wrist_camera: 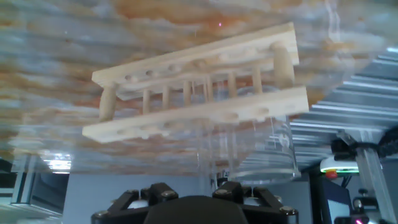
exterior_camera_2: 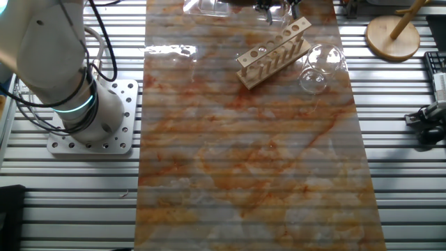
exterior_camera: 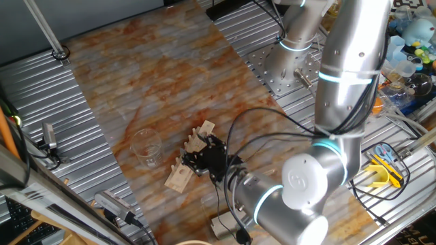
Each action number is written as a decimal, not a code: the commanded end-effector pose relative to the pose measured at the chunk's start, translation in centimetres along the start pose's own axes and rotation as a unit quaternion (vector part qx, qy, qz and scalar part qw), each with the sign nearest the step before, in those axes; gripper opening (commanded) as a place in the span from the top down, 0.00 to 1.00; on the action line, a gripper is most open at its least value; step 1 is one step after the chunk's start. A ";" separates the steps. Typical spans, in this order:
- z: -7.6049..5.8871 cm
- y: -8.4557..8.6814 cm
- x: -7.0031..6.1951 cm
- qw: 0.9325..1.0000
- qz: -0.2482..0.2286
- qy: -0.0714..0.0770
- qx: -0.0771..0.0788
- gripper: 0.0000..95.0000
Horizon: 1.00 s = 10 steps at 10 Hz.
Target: Pour out the test tube
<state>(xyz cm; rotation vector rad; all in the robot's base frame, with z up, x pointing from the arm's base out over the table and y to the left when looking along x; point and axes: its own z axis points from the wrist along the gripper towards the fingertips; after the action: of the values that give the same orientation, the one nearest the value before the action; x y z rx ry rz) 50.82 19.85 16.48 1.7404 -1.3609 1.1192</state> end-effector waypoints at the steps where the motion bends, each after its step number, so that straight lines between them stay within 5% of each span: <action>1: 0.0 -0.2 0.9 1.000 0.003 0.000 0.000 0.40; 7: 1.0 -0.7 5.2 0.999 0.021 -0.033 0.005 0.40; 8: 1.3 -0.8 6.5 0.999 0.030 -0.041 0.006 0.60; 9: 1.5 -0.8 7.2 0.998 0.037 -0.049 0.007 0.60; 10: 1.7 -0.7 7.9 0.997 0.048 -0.060 0.007 0.80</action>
<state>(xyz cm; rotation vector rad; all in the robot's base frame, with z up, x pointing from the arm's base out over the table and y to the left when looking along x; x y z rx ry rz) 52.56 15.27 22.92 1.7866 -1.5173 1.0939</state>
